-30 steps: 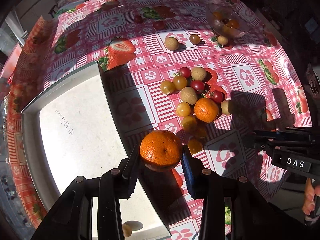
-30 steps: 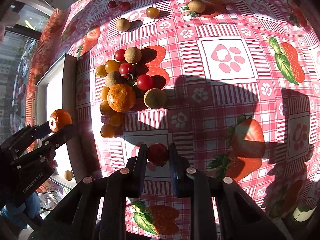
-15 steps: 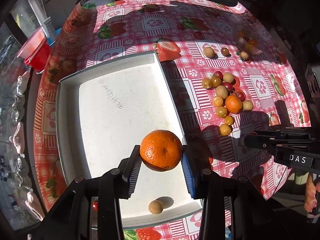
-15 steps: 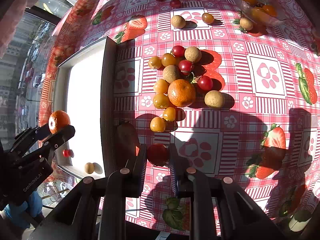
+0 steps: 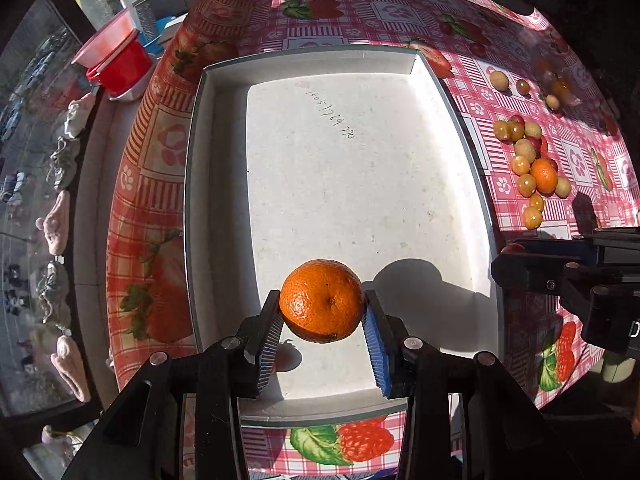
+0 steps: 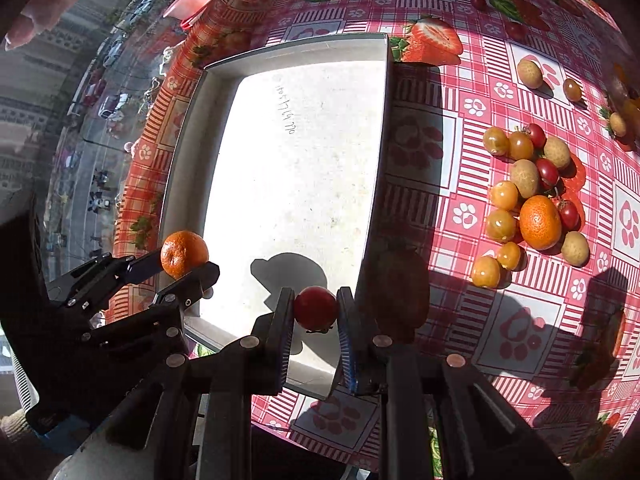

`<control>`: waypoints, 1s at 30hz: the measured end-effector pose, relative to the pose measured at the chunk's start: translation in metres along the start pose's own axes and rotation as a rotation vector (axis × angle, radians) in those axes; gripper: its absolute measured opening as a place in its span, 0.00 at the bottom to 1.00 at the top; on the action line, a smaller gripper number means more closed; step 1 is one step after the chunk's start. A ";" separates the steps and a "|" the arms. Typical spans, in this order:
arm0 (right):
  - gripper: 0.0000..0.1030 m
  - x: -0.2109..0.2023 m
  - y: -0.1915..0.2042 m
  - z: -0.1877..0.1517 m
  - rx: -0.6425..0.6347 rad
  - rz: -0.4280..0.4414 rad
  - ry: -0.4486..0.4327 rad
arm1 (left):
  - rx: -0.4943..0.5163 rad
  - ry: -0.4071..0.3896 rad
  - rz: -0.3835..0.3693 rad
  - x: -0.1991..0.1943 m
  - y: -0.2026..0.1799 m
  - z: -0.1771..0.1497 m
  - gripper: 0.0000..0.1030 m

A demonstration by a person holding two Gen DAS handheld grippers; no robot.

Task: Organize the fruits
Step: 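Lower the mandarin into the tray with the left tool while the right tool releases its tomato there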

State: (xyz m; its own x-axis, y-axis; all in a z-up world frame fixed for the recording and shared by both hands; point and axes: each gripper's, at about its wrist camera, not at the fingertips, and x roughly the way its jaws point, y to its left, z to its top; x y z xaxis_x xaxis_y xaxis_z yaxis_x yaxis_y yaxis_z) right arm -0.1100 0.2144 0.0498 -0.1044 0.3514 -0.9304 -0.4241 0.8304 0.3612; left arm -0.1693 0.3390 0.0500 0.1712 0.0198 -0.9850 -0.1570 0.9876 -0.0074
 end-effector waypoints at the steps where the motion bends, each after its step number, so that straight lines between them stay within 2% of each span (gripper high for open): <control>1: 0.22 0.004 0.005 0.001 -0.013 -0.003 0.009 | -0.001 0.003 0.006 0.002 0.002 -0.001 0.40; 7: 0.22 0.039 0.027 0.008 -0.076 -0.048 0.078 | 0.001 0.033 0.020 0.020 0.006 -0.005 0.40; 13: 0.23 0.064 0.031 0.007 -0.104 -0.095 0.131 | 0.023 0.051 0.030 0.028 0.001 -0.008 0.41; 15: 0.23 0.067 0.032 0.007 -0.100 -0.088 0.137 | 0.019 0.058 0.018 0.029 0.002 -0.009 0.48; 19: 0.25 0.069 0.028 0.007 -0.088 -0.077 0.150 | 0.004 0.065 0.046 0.031 0.007 -0.010 0.61; 20: 0.29 0.069 0.028 0.007 -0.085 -0.071 0.151 | 0.002 0.065 0.053 0.031 0.008 -0.012 0.63; 23: 0.61 0.067 0.026 0.010 -0.072 -0.061 0.144 | 0.005 0.057 0.076 0.029 0.009 -0.011 0.79; 25: 0.67 0.064 0.026 0.015 -0.067 -0.048 0.137 | 0.013 0.058 0.079 0.028 0.009 -0.011 0.79; 27: 0.78 0.062 0.027 0.018 -0.059 -0.028 0.132 | 0.021 0.065 0.083 0.028 0.010 -0.010 0.79; 30: 0.82 0.053 0.029 0.023 -0.040 0.004 0.118 | 0.032 0.067 0.096 0.024 0.009 -0.008 0.79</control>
State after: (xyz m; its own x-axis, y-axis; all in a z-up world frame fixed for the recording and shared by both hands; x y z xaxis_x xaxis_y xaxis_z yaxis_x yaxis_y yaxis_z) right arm -0.1072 0.2666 0.0124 -0.2105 0.2993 -0.9307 -0.4584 0.8106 0.3644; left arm -0.1742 0.3474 0.0246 0.0911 0.1054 -0.9902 -0.1384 0.9861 0.0923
